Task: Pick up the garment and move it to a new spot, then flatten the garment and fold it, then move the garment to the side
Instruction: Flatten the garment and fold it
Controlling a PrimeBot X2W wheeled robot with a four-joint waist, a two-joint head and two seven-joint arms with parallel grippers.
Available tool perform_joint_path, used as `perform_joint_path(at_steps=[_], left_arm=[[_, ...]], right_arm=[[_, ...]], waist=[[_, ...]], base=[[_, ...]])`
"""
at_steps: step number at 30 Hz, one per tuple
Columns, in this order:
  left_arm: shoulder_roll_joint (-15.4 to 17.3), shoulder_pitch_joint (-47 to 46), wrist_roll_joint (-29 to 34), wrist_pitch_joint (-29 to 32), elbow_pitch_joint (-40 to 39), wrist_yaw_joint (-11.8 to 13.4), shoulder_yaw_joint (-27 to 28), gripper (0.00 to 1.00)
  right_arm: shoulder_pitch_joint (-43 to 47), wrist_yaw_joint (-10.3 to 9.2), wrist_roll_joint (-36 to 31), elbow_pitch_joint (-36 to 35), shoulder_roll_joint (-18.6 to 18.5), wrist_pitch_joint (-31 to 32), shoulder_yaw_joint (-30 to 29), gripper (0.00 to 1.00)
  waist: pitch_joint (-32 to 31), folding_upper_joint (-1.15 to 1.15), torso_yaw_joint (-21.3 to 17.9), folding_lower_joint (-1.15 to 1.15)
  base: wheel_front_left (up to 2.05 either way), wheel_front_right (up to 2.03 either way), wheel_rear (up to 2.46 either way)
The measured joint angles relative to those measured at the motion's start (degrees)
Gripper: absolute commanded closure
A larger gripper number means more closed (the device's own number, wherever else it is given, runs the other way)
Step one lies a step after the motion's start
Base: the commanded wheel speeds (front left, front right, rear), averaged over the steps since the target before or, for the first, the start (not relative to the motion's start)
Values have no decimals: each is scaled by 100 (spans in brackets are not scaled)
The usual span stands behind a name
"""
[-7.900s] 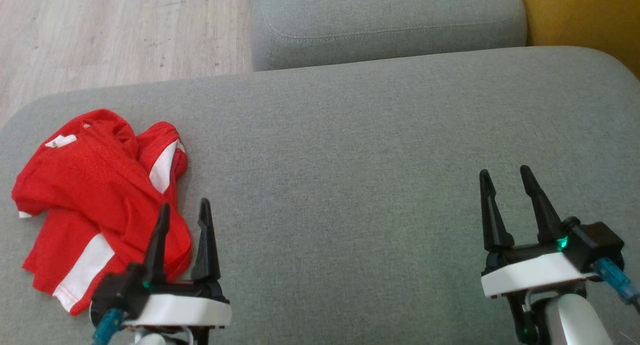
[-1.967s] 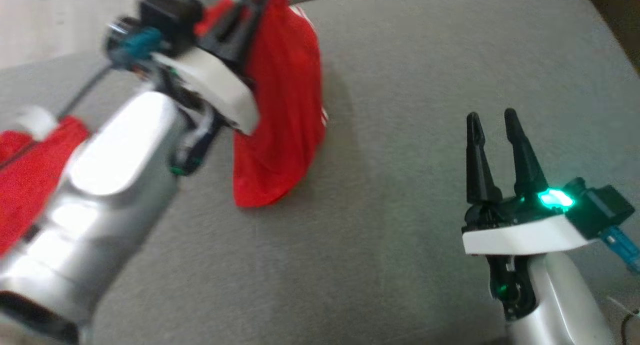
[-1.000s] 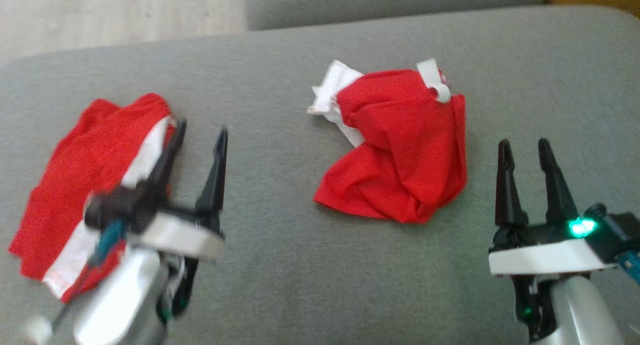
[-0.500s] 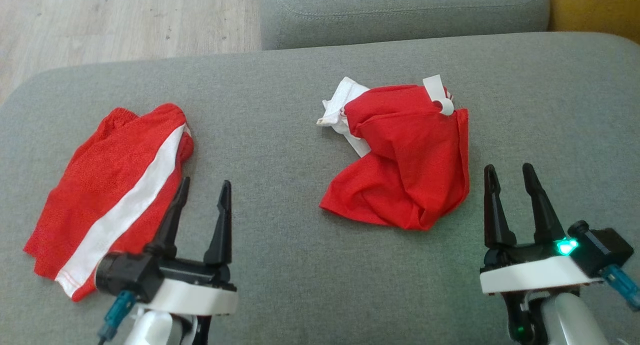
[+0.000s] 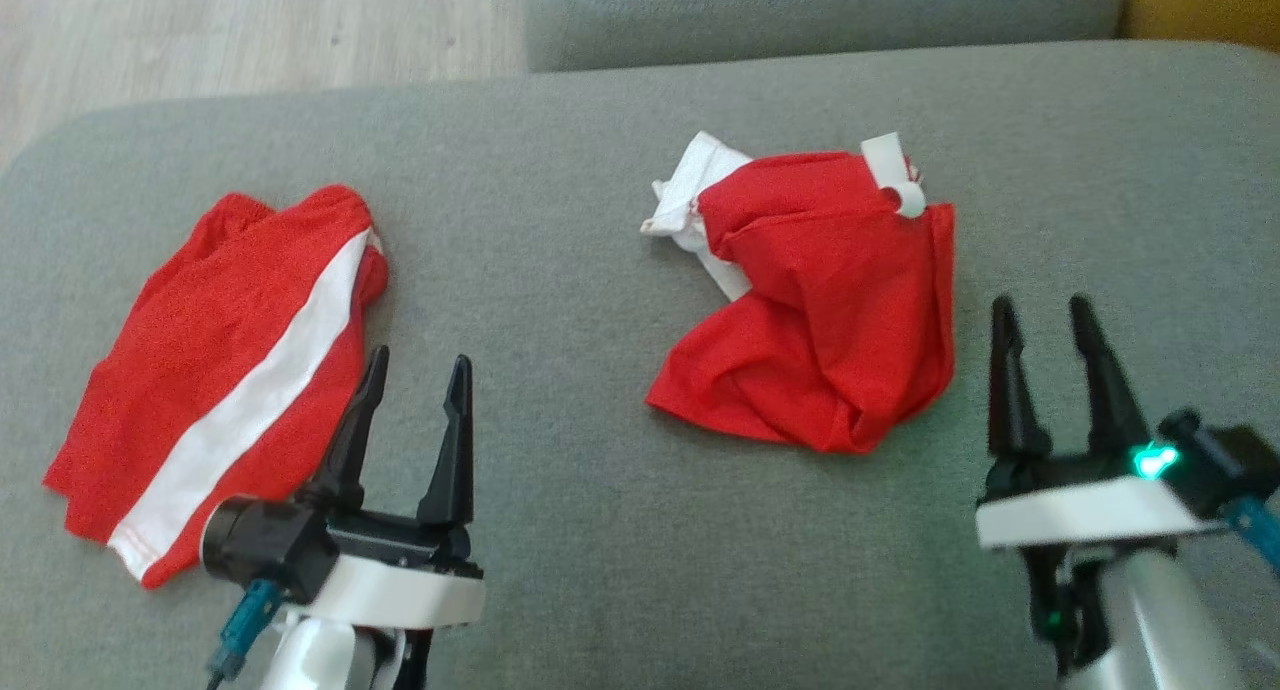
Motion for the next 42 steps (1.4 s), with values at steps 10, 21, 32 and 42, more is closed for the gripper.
perform_joint_path(at_steps=[10,21,32,42], left_arm=[[-166,-323,94,0,185,-102,-2,0],[-227,-393,96,0,257,-151,-1,0],[-258,-424,81,0,323,-152,82,0],[-260,-31,-183,-1,159,-136,174,0]], right_arm=[[-1449,0,124,2053,-4,1,-697,0],[-2427,0,534,3780,-16,1,-678,100],[-2453,0,-4,2769,-22,1,-526,100],[-2977,0,-765,1677,-485,417,-1034,100]], waist=[[437,0,458,1],[625,0,758,1],[288,0,704,0],[-214,0,691,-1]], base=[[0,0,0],[0,0,0],[0,0,0],[0,0,0]])
